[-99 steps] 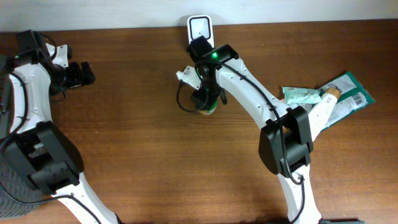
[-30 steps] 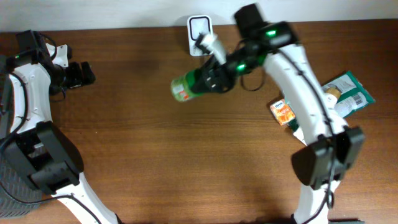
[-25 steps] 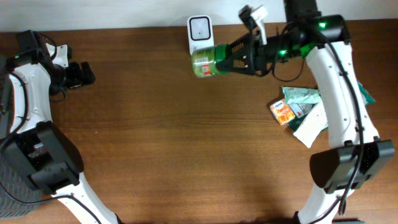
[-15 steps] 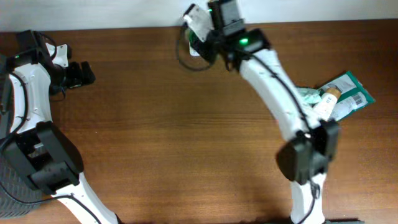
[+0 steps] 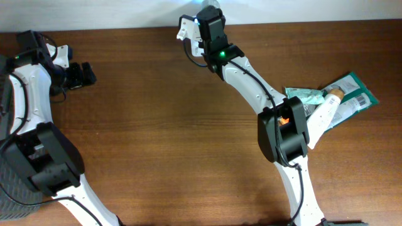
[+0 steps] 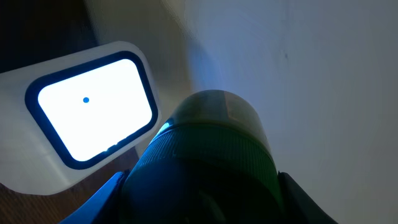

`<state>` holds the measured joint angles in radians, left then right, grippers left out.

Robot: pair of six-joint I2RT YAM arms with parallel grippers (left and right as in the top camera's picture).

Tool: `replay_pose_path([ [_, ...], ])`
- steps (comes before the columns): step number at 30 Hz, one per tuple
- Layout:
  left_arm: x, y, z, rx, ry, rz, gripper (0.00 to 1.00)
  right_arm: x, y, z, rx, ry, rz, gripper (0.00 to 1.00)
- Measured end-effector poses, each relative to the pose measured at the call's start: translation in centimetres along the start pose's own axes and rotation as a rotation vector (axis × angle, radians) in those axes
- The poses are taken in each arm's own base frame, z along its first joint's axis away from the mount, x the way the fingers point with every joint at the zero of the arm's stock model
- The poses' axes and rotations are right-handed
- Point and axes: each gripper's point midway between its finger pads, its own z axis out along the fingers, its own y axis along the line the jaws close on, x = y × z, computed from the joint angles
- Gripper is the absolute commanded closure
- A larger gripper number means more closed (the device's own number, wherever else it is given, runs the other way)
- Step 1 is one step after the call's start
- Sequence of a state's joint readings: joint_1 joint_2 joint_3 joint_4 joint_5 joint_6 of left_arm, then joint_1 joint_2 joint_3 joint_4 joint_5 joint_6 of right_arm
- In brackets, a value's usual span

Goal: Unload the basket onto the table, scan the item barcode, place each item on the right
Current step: 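Lift the jar with right gripper up to the scanner, then carry the jar right and set it beside the pile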

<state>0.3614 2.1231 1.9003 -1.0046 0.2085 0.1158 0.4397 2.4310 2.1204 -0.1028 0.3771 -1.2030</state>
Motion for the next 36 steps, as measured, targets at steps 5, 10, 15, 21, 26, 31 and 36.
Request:
replay_pose_path([
  [5, 0.0, 0.0, 0.0, 0.0, 0.0, 0.0, 0.01, -0.3, 1.8, -0.4, -0.066, 0.01, 0.048, 0.87],
  [10, 0.0, 0.0, 0.0, 0.0, -0.001, 0.0, 0.01, -1.2, 0.8, -6.0, -0.27, -0.034, 0.335, 0.9],
  [15, 0.0, 0.0, 0.0, 0.0, 0.0, 0.0, 0.01, 1.9, -3.6, -21.4, -0.512, 0.144, 0.852, 0.9],
  [21, 0.0, 0.0, 0.0, 0.0, 0.0, 0.0, 0.01, 14.8, 4.3, -22.6, -0.669, 0.742, 1.098, 0.9],
  [26, 0.0, 0.0, 0.0, 0.0, 0.0, 0.0, 0.01, 22.3, 9.0, -13.8, -0.581, 0.826, 1.238, 0.83],
  [31, 0.0, 0.0, 0.0, 0.0, 0.0, 0.0, 0.01, 23.4, 11.3, -11.1, -0.63, 0.809, 1.297, 0.38],
  [36, 0.0, 0.0, 0.0, 0.0, 0.0, 0.0, 0.01, 24.5, 12.8, -13.8, -0.742, 0.908, 1.31, 0.02],
])
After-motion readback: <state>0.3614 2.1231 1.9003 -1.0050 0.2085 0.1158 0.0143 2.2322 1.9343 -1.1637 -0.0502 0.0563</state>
